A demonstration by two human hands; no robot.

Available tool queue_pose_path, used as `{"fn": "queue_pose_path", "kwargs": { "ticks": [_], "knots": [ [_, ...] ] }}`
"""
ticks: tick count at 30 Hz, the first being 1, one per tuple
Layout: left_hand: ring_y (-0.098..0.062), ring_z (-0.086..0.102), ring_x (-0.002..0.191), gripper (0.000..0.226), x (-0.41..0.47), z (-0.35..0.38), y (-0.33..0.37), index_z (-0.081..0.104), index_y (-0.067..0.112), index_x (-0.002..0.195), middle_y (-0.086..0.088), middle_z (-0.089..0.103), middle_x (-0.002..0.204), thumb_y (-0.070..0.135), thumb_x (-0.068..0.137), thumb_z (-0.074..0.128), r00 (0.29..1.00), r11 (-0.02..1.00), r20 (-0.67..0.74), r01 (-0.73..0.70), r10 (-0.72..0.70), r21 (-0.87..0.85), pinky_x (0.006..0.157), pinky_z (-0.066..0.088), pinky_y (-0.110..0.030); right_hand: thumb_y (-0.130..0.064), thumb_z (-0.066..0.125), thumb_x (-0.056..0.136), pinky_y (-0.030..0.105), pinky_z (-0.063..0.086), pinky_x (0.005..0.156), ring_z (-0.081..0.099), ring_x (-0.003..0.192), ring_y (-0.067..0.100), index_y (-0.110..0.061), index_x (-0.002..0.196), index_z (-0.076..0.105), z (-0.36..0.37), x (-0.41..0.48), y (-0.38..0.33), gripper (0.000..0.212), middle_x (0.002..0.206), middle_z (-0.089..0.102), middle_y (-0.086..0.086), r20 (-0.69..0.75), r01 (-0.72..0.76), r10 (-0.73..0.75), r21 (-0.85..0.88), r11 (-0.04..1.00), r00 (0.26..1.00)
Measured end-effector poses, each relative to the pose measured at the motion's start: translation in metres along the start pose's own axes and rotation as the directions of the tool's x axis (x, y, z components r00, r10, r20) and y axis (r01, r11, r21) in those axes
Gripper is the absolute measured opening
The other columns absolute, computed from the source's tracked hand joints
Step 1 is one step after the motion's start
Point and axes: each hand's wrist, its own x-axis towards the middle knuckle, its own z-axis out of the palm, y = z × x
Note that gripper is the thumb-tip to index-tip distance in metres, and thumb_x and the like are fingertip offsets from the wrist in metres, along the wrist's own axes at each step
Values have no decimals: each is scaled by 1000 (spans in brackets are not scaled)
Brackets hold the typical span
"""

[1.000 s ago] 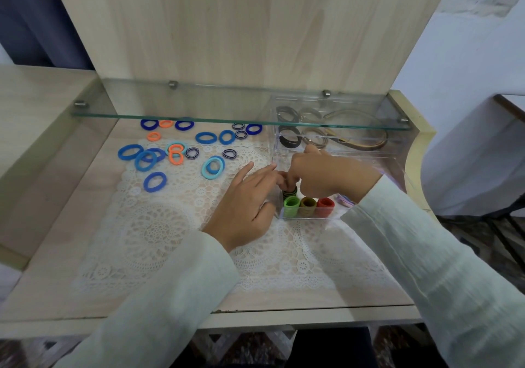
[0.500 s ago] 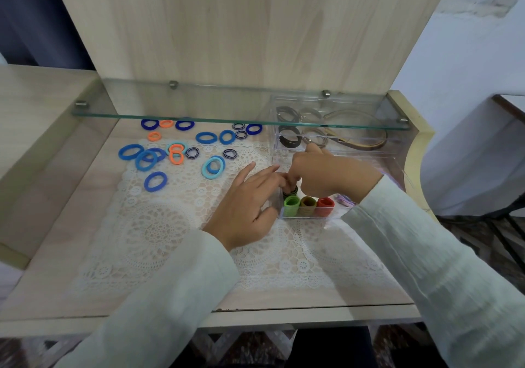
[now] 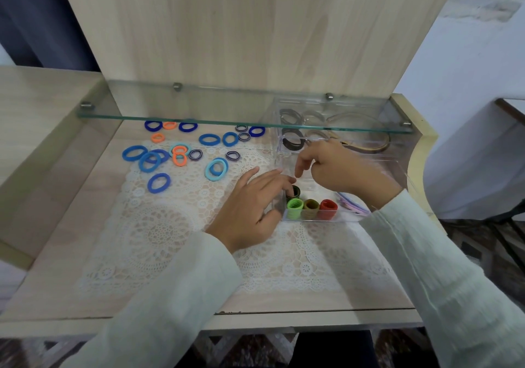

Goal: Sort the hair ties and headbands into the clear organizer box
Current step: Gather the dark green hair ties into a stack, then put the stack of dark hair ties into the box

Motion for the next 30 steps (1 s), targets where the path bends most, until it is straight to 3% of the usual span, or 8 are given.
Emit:
{"fn": "queue_pose_path", "kwargs": {
  "ticks": [3,6,13,20,30],
  "knots": [
    [-8,37,138,47,0,0,0,56,20,112,8,58,134,22,72,33,999,1000,-35,11,-11,-14,121,11,-32,4,38,80,39,38,100,50,109,25,-27,91,69,10,1,2,45,95,60,-5,17,-33,33,14,999,999],
    [-8,42,130,45,-1,1,0,55,18,111,6,60,127,10,70,40,993,999,-110,44,-43,5,118,19,-35,1,41,80,44,40,98,43,114,25,-29,99,69,17,1,0,45,110,60,-1,71,-73,75,-33,997,995],
    [-7,46,118,40,0,4,0,54,18,110,5,60,121,13,73,39,981,994,-169,103,-94,47,114,22,-30,-11,50,87,33,31,84,38,112,24,-29,116,63,25,-1,-6,37,116,56,0,80,-50,66,-183,982,995],
    [-8,47,119,41,0,3,1,54,18,110,4,61,120,15,73,36,980,994,-178,97,-86,53,114,23,-32,-13,47,89,35,33,91,39,114,25,-32,121,60,26,-4,-10,40,120,55,0,36,-19,31,-301,953,999],
    [-10,41,128,41,0,4,-1,55,16,111,2,59,128,7,73,42,976,991,-187,123,-112,47,114,20,-27,-14,47,90,36,32,94,38,115,25,-34,122,59,23,-6,-13,39,121,54,0,60,-23,43,-297,954,997]
  ]
}}
